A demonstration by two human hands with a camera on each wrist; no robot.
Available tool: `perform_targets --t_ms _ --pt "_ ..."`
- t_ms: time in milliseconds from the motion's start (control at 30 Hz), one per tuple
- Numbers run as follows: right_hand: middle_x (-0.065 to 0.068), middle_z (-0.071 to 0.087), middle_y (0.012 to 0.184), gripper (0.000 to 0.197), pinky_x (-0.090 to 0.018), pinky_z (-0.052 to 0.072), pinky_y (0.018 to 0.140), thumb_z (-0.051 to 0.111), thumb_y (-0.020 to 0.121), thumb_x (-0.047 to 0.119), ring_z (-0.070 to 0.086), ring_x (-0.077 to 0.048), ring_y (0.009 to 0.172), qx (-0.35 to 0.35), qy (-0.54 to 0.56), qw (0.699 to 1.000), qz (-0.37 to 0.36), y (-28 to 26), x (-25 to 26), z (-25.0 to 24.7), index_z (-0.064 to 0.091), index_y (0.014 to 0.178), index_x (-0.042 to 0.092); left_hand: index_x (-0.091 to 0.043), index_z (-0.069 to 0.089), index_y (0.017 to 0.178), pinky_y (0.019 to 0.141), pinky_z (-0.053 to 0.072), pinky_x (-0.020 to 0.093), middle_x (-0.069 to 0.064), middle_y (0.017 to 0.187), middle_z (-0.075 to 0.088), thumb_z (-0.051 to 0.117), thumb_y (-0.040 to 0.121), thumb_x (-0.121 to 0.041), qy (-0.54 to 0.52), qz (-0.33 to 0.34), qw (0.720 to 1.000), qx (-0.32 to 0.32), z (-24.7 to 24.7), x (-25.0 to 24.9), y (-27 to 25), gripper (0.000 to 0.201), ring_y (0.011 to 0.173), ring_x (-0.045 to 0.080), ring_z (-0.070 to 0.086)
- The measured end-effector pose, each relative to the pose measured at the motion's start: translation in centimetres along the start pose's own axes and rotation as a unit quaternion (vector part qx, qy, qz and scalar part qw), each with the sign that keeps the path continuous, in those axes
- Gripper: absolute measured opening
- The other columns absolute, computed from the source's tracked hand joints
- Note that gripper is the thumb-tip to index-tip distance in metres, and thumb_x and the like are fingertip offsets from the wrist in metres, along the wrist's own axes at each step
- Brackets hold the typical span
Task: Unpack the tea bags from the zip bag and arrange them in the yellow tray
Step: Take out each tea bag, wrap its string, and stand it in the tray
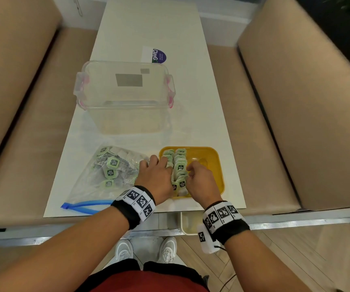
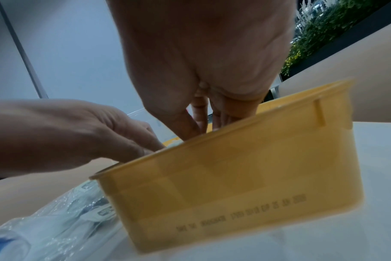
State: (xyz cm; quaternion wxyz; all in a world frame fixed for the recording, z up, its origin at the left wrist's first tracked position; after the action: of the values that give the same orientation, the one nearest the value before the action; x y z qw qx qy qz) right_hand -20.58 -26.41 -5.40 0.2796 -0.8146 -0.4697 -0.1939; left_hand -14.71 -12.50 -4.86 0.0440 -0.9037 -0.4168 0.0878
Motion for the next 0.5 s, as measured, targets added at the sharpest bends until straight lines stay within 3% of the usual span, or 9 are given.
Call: perform_targets --t_ms 133,300,400,500 --pt "-0.003 0.056 0.111 0.022 -0.038 0.052 0.077 0.057 0.087 0.009 0.059 -0.022 0.086 -0.015 -0.02 0.999 -0.03 -0.2 -0.1 0.5 0.062 0.106 0.019 -0.023 0.065 0.105 0.081 0.024 0.041 -0.004 0.118 0.051 0.049 0.086 -0.029 -0.018 0.005 0.999 -0.027 0.3 0.3 -0.3 0.025 0.109 0.025 0.04" --pt "-0.002 0.05 0.107 0.021 -0.044 0.052 0.073 0.058 0.082 0.005 0.055 -0.022 0.086 -0.061 0.007 0.997 -0.051 -0.3 0.1 0.4 0.055 0.1 0.015 -0.028 0.074 0.081 0.074 0.025 0.038 -0.01 0.085 0.058 0.049 0.074 -0.025 -0.037 0.106 0.991 -0.073 0.7 0.8 -0.8 0.026 0.088 0.022 0.05" --pt "0.0 0.047 0.102 0.017 -0.042 0.051 0.071 0.056 0.082 0.003 0.056 -0.023 0.08 -0.05 -0.006 0.997 -0.05 -0.4 0.1 0.3 0.063 0.093 0.014 -0.033 0.075 0.087 0.076 0.029 0.04 -0.01 0.088 0.055 0.044 0.075 -0.028 -0.022 0.164 0.985 -0.04 1.2 0.8 -0.8 0.034 0.091 0.022 0.048" --pt "0.002 0.044 0.099 0.021 -0.038 0.051 0.074 0.055 0.085 0.005 0.057 -0.023 0.084 -0.022 -0.023 0.998 -0.049 -0.5 0.0 0.5 0.072 0.094 0.015 -0.035 0.073 0.094 0.079 0.033 0.044 -0.005 0.094 0.052 0.039 0.078 -0.036 -0.01 0.164 0.986 -0.006 1.5 0.7 -0.9 0.038 0.094 0.025 0.045"
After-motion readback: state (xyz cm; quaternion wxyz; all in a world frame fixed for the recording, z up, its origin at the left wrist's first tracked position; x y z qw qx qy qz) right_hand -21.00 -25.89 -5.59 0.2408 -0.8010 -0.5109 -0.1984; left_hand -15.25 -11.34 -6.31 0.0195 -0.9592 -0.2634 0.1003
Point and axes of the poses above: each hand's wrist, its own y-axis towards the middle knuckle, its own z-axis out of the palm, x = y × z, the point moved 2 cm from there along y, towards the middle knuckle
